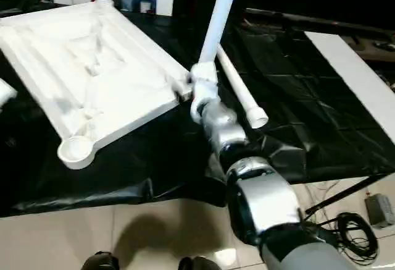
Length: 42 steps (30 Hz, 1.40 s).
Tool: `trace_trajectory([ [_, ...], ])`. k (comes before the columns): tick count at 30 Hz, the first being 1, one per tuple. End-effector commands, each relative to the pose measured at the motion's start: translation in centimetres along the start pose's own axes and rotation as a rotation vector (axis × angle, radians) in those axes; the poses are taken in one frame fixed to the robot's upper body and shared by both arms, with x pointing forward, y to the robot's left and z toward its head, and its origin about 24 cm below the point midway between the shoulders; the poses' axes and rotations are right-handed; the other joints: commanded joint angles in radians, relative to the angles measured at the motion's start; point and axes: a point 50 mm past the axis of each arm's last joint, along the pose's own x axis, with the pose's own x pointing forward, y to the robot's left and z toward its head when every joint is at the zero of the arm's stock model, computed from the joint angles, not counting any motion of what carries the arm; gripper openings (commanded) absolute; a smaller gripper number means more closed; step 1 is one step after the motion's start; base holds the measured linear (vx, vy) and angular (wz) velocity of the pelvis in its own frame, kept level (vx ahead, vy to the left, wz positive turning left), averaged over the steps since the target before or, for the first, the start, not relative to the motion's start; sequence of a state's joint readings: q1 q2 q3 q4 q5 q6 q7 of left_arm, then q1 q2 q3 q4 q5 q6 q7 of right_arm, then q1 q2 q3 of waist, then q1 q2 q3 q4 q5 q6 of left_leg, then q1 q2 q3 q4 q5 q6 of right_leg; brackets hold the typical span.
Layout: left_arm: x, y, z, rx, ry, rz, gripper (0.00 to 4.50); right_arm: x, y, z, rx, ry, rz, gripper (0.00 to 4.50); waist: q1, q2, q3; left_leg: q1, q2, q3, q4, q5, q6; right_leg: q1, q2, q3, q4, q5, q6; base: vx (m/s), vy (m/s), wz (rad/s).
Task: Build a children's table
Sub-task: Rotate leg to tighten, then rotate table base
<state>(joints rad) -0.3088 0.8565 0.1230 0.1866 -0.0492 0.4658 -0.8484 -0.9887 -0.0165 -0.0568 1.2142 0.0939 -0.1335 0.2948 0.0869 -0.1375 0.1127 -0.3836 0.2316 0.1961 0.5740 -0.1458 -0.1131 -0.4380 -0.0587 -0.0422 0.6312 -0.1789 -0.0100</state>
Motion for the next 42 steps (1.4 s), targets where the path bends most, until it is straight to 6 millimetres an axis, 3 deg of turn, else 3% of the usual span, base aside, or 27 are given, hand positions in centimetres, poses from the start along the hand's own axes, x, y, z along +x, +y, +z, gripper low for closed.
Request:
trace_trajectory([
  [1, -0.3, -0.9, 0.4, 0.021, 0.009, -0.090, 1.11, -0.9, -1.6, -0.6, -0.010, 0.001, 0.008, 3.92, 0.000, 0.073, -0.095, 0.032, -0.005, 0.002, -0.057, -0.174, -0.039, 0.063, -0.048, 0.037, -0.034, 0.103, -0.226, 0.000, 0.000, 0.00],
  [2, -0.4, -1.4, 0.3, 0.023, 0.030, -0.146, 1.11, -1.5, -2.3, -1.0, -0.028, 0.001, 0.015, 3.92, 0.001, 0.074, -0.099, 0.033, -0.006, 0.003, -0.054, -0.159, -0.034, 0.065, -0.045, 0.036, -0.032, 0.134, -0.238, 0.000, 0.000, 0.00],
  [4, -0.5, -1.8, 0.1, 0.028, 0.060, -0.187, 1.11, -2.1, -3.1, -1.4, -0.065, 0.000, 0.025, 3.92, 0.003, 0.078, -0.099, 0.036, -0.006, 0.004, -0.053, -0.179, -0.034, 0.064, -0.045, 0.036, -0.035, 0.108, -0.244, 0.000, 0.000, 0.00],
  [5, -0.2, -2.2, 0.0, 0.043, 0.079, -0.210, 1.11, -2.7, -3.6, -1.9, -0.090, 0.007, 0.035, 3.92, 0.004, 0.082, -0.099, 0.035, -0.004, 0.003, -0.054, -0.201, -0.039, 0.064, -0.046, 0.036, -0.037, 0.073, -0.244, 0.000, 0.000, 0.00],
  [8, 0.6, -2.7, 0.4, 0.050, 0.059, -0.217, 1.11, -3.8, -4.3, -2.7, -0.134, 0.022, 0.054, 3.92, 0.001, 0.080, -0.102, 0.032, -0.002, -0.002, -0.056, -0.275, -0.053, 0.068, -0.052, 0.037, -0.051, -0.075, -0.225, 0.000, 0.000, 0.00],
  [11, 1.8, -3.7, 1.4, 0.019, -0.021, -0.229, 1.11, -5.2, -4.9, -3.8, -0.138, 0.074, 0.061, 3.92, 0.002, 0.077, -0.101, 0.032, -0.003, -0.002, -0.054, -0.296, -0.048, 0.066, -0.051, 0.041, -0.062, -0.146, -0.206, 0.000, 0.000, 0.00],
  [13, 2.3, -4.1, 1.7, 0.013, -0.039, -0.234, 1.11, -5.6, -5.1, -4.1, -0.134, 0.103, 0.063, 3.92, 0.003, 0.078, -0.102, 0.032, -0.004, -0.003, -0.052, -0.300, -0.045, 0.062, -0.050, 0.042, -0.067, -0.189, -0.190, 0.000, 0.000, 0.00],
  [14, 3.0, -4.7, 2.0, 0.003, -0.059, -0.241, 1.11, -6.2, -5.1, -4.5, -0.126, 0.140, 0.076, 3.92, 0.002, 0.073, -0.100, 0.028, -0.006, -0.006, -0.052, -0.326, -0.044, 0.062, -0.049, 0.040, -0.073, -0.264, -0.173, 0.000, 0.000, 0.00],
  [16, 5.2, -6.3, 2.7, -0.027, -0.108, -0.257, 1.11, -7.3, -5.0, -4.7, -0.098, 0.174, 0.110, 3.92, 0.007, 0.073, -0.098, 0.041, -0.005, -0.004, -0.047, -0.356, -0.037, 0.047, -0.048, 0.041, -0.083, -0.317, -0.154, 0.000, 0.000, 0.00],
  [19, 7.5, -7.9, 3.5, -0.051, -0.149, -0.270, 1.11, -7.9, -5.3, -4.3, -0.082, 0.170, 0.084, 3.92, 0.010, 0.069, -0.100, 0.031, -0.006, -0.010, -0.050, -0.368, -0.037, 0.052, -0.053, 0.037, -0.091, -0.392, -0.126, -0.017, 0.000, -0.01],
  [20, 9.3, -8.6, 4.2, -0.058, -0.170, -0.249, 1.11, -8.1, -5.7, -3.8, -0.087, 0.153, 0.038, 3.92, 0.008, 0.068, -0.101, 0.031, -0.009, -0.010, -0.047, -0.366, -0.039, 0.046, -0.052, 0.034, -0.102, -0.443, -0.093, -0.050, 0.000, -0.04],
  [21, 9.9, -8.8, 4.7, -0.063, -0.186, -0.237, 1.11, -8.3, -5.9, -3.5, -0.086, 0.144, 0.018, 3.92, 0.011, 0.067, -0.103, 0.038, -0.010, -0.010, -0.043, -0.374, -0.039, 0.041, -0.054, 0.034, -0.104, -0.458, -0.086, -0.053, -0.004, 0.01],
  [23, 10.9, -9.1, 5.6, -0.067, -0.215, -0.208, 1.11, -8.5, -6.0, -3.1, -0.078, 0.125, -0.012, 3.92, 0.006, 0.059, -0.103, 0.022, -0.013, -0.017, -0.044, -0.353, -0.035, 0.053, -0.057, 0.028, -0.110, -0.517, -0.050, 0.000, 0.000, 0.00],
  [26, 11.9, -8.8, 6.9, -0.065, -0.247, -0.147, 1.11, -8.6, -5.9, -2.7, -0.062, 0.108, -0.032, 3.92, -0.002, 0.058, -0.106, 0.017, -0.019, -0.027, -0.044, -0.347, -0.029, 0.056, -0.057, 0.018, -0.116, -0.541, -0.026, 0.000, 0.000, 0.00],
  [28, 12.6, -8.3, 7.9, -0.072, -0.270, -0.069, 1.11, -8.8, -5.5, -2.5, -0.052, 0.109, -0.034, 3.92, 0.000, 0.062, -0.111, 0.022, -0.017, -0.029, -0.043, -0.337, -0.023, 0.055, -0.059, 0.014, -0.118, -0.510, -0.029, 0.000, 0.000, 0.00],
  [30, 13.1, -7.4, 9.0, -0.062, -0.298, 0.051, 1.11, -9.1, -4.7, -2.5, -0.047, 0.109, -0.032, 3.92, -0.002, 0.080, -0.110, 0.014, -0.016, -0.035, -0.051, -0.332, -0.023, 0.063, -0.054, 0.012, -0.114, -0.436, -0.050, 0.000, 0.000, 0.00],
  [31, 13.1, -7.2, 9.3, -0.078, -0.318, 0.071, 1.11, -9.3, -4.5, -2.4, -0.038, 0.109, -0.035, 3.92, -0.004, 0.072, -0.111, 0.016, -0.013, -0.037, -0.054, -0.341, -0.021, 0.065, -0.055, 0.009, -0.113, -0.416, -0.060, 0.000, 0.000, 0.00],
  [33, 13.0, -7.0, 9.5, -0.114, -0.353, 0.109, 1.11, -9.6, -4.2, -2.3, -0.010, 0.103, -0.041, 3.92, -0.007, 0.075, -0.111, 0.015, -0.010, -0.040, -0.058, -0.351, -0.021, 0.071, -0.060, 0.004, -0.109, -0.393, -0.087, 0.000, 0.000, 0.00],
  [34, 12.9, -6.9, 9.6, -0.122, -0.362, 0.120, 1.11, -9.7, -4.2, -2.3, -0.002, 0.100, -0.046, 3.92, -0.008, 0.083, -0.107, 0.019, -0.012, -0.040, -0.059, -0.379, -0.024, 0.068, -0.060, 0.004, -0.114, -0.411, -0.091, 0.000, 0.000, 0.00],
  [35, 12.2, -7.5, 9.9, -0.252, -0.462, 0.104, 1.11, -10.3, -4.2, -2.2, 0.009, 0.076, -0.115, 3.92, -0.009, 0.095, -0.105, 0.031, -0.005, -0.042, -0.058, -0.417, -0.032, 0.064, -0.068, 0.007, -0.117, -0.409, -0.120, 0.000, 0.000, 0.00],
  [36, 11.9, -7.9, 9.9, -0.318, -0.493, 0.082, 1.11, -10.5, -4.2, -2.2, 0.013, 0.064, -0.137, 3.92, -0.012, 0.088, -0.103, 0.026, -0.009, -0.039, -0.057, -0.422, -0.028, 0.064, -0.066, 0.004, -0.118, -0.418, -0.127, 0.000, 0.000, 0.00],
  [37, 11.5, -8.2, 9.9, -0.357, -0.523, 0.072, 1.11, -10.7, -4.1, -2.2, 0.013, 0.061, -0.154, 3.92, -0.008, 0.097, -0.107, 0.033, -0.014, -0.037, -0.053, -0.422, -0.024, 0.062, -0.064, 0.005, -0.116, -0.428, -0.131, 0.000, 0.000, 0.00],
  [38, 11.3, -8.5, 9.9, -0.370, -0.538, 0.070, 1.11, -10.8, -4.1, -2.2, 0.012, 0.061, -0.161, 3.92, -0.010, 0.097, -0.108, 0.034, -0.012, -0.036, -0.052, -0.420, -0.015, 0.060, -0.064, 0.006, -0.120, -0.423, -0.130, 0.000, 0.000, 0.00],
  [39, 10.5, -9.2, 9.5, -0.405, -0.570, 0.075, 1.11, -11.2, -4.1, -2.3, -0.065, 0.054, -0.178, 3.92, -0.008, 0.104, -0.111, 0.035, -0.011, -0.037, -0.051, -0.418, -0.018, 0.060, -0.063, 0.008, -0.115, -0.411, -0.133, 0.000, 0.000, 0.00],
  [40, 10.1, -9.5, 9.4, -0.419, -0.586, 0.077, 1.11, -11.3, -4.0, -2.3, -0.106, 0.043, -0.180, 3.92, -0.008, 0.099, -0.112, 0.028, -0.004, -0.037, -0.055, -0.399, -0.021, 0.065, -0.065, 0.010, -0.108, -0.375, -0.137, 0.000, 0.000, 0.00],
  [41, 9.3, -10.1, 9.0, -0.457, -0.630, 0.097, 1.11, -11.6, -3.8, -2.3, -0.218, 0.032, -0.189, 3.92, -0.011, 0.093, -0.110, 0.026, -0.007, -0.032, -0.055, -0.393, -0.014, 0.064, -0.060, 0.010, -0.114, -0.373, -0.132, 0.000, 0.000, 0.00],
  [42, 8.8, -10.6, 8.7, -0.489, -0.653, 0.114, 1.11, -11.7, -3.7, -2.5, -0.263, 0.037, -0.192, 3.92, -0.007, 0.088, -0.114, 0.025, -0.002, -0.031, -0.051, -0.368, -0.015, 0.067, -0.064, 0.014, -0.105, -0.337, -0.142, 0.053, -0.015, 0.03],
])
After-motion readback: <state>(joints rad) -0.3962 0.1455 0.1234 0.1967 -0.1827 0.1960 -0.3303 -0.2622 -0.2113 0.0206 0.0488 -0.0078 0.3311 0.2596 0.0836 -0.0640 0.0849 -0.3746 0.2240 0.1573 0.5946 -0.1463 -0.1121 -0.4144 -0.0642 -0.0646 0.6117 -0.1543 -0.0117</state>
